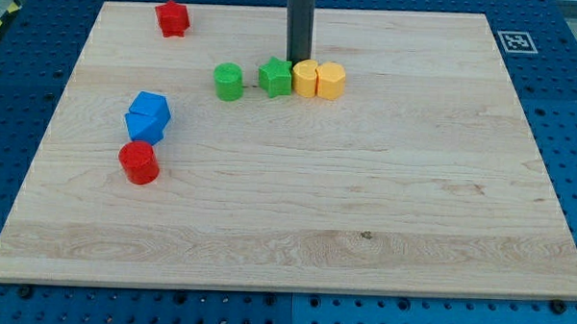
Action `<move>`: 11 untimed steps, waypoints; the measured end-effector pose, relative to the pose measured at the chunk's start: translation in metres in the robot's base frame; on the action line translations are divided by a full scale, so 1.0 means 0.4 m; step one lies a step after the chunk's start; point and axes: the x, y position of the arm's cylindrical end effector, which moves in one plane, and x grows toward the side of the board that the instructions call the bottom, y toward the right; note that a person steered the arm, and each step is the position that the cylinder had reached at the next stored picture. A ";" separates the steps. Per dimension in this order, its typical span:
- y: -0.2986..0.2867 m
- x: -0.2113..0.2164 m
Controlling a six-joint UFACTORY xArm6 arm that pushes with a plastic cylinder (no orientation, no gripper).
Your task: Push the green star towards the downside slightly
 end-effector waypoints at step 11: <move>-0.111 -0.024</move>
